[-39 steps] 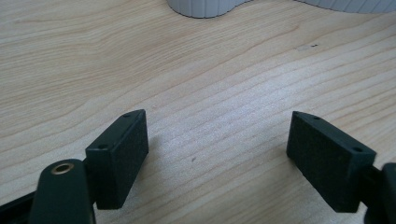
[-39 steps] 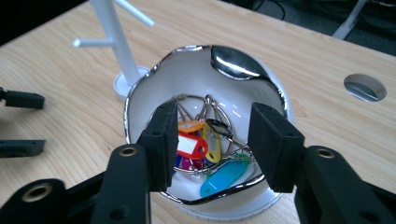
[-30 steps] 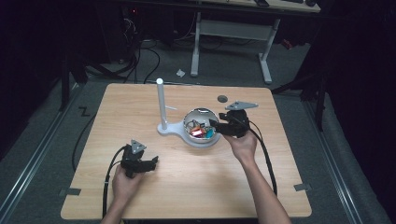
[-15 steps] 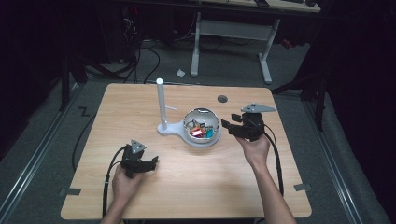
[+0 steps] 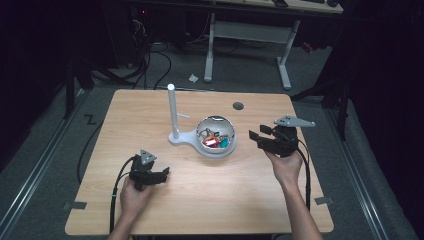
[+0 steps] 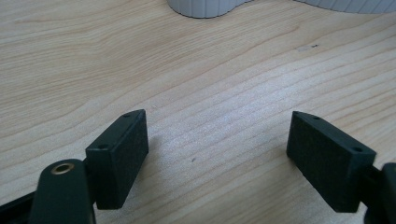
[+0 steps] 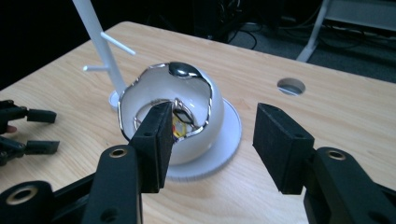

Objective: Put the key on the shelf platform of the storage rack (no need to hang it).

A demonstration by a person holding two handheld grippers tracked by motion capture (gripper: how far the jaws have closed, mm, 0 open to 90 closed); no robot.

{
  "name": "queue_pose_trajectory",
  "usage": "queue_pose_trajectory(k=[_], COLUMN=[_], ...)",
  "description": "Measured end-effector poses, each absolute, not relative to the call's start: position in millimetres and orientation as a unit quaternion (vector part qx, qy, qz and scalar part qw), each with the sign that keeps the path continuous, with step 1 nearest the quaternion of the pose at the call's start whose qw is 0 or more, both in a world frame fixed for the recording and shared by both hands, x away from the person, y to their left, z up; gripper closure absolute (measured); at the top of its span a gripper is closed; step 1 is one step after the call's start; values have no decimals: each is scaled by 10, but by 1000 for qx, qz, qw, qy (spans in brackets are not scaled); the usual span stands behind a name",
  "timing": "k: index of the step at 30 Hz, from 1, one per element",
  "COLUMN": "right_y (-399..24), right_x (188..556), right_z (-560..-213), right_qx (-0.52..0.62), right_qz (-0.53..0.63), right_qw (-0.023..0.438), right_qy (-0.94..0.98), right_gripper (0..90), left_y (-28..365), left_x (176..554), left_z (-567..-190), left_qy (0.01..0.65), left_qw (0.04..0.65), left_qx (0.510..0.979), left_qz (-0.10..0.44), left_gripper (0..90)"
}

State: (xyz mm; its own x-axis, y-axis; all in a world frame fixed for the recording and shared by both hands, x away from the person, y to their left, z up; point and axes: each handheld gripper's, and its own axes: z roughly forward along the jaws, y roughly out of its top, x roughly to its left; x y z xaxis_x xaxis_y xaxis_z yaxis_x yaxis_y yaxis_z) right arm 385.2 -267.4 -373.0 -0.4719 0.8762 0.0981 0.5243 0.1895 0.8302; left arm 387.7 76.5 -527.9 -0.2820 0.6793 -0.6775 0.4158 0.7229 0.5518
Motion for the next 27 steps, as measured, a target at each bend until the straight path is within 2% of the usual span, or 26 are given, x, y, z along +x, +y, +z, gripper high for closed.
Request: queue_pose_trajectory(k=[9,27], right_y=[-2856,-3114], right_x=[3604,3239], right_z=[-3589,-3630], right_qx=[478,495], right_qz=[432,442], right_qw=[219,232], right_qy=[733,711], right_gripper=[482,486], left_y=[765,764], left_x=[3877,3878], left_z=[-5279,-5279], left_qy=[789,789], left_qw=[489,488], left_qx=[347,346], left_qz=[135,135], left_gripper=[210,211])
